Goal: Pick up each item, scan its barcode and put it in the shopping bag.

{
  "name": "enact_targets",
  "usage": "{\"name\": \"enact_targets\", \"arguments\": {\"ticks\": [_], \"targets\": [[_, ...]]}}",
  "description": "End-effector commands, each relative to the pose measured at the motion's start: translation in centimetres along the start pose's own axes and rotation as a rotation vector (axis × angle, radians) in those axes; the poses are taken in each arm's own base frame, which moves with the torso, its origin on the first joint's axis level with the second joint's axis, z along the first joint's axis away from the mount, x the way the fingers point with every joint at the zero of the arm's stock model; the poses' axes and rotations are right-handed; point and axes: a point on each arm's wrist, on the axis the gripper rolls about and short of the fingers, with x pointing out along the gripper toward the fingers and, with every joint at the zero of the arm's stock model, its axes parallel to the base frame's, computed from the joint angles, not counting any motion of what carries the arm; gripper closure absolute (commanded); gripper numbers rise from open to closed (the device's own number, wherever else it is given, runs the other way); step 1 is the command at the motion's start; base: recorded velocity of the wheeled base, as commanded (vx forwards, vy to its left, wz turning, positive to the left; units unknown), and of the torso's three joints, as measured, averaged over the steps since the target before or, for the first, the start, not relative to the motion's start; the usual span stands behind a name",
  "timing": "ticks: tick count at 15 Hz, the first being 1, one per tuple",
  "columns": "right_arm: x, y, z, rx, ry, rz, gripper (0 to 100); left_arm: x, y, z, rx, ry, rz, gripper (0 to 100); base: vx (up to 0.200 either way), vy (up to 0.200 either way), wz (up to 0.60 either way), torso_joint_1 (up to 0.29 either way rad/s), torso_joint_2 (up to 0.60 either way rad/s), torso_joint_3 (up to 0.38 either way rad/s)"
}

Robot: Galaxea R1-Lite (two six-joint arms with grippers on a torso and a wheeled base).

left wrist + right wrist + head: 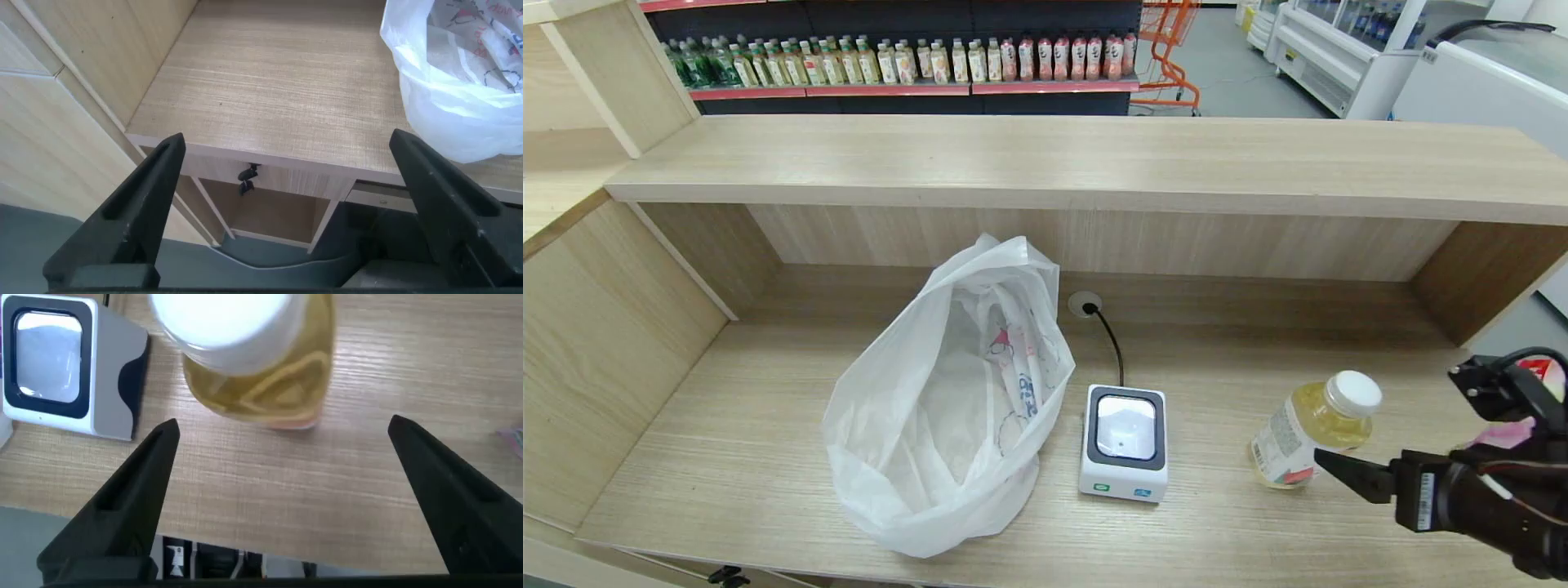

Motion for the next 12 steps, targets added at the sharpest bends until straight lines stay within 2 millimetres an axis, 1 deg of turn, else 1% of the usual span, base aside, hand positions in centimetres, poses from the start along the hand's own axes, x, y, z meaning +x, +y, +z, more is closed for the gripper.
{"name": "enact_targets", "arguments": {"ticks": [1, 4, 6, 9, 12], "targets": [[3.5, 1.5, -1.7, -0.053, 0.114, 0.014, 0, 0.0, 0.0, 0.0, 0.000, 0.000, 0.000, 0, 0.000, 0.000, 0.00, 0.000, 0.00, 0.000], [4.8, 2.5, -2.4, -0.089, 0.119, -0.016, 0, 0.0, 0.0, 0.0, 0.000, 0.000, 0.000, 0, 0.000, 0.000, 0.00, 0.000, 0.00, 0.000], [5.7, 3.0, -2.5, -0.095, 0.096, -0.005, 0, 0.0, 0.0, 0.0, 0.000, 0.000, 0.001, 0, 0.000, 0.000, 0.00, 0.000, 0.00, 0.000], [6.8, 3.4, -2.3, -0.096, 0.044, 0.007, 0, 0.0, 0.0, 0.0, 0.000, 0.000, 0.000, 0, 0.000, 0.000, 0.00, 0.000, 0.00, 0.000], [7.5, 3.6, -2.1, -0.086, 0.002, 0.015, 0, 0.0, 0.0, 0.0, 0.000, 0.000, 0.000, 0, 0.000, 0.000, 0.00, 0.000, 0.00, 0.000]]}}
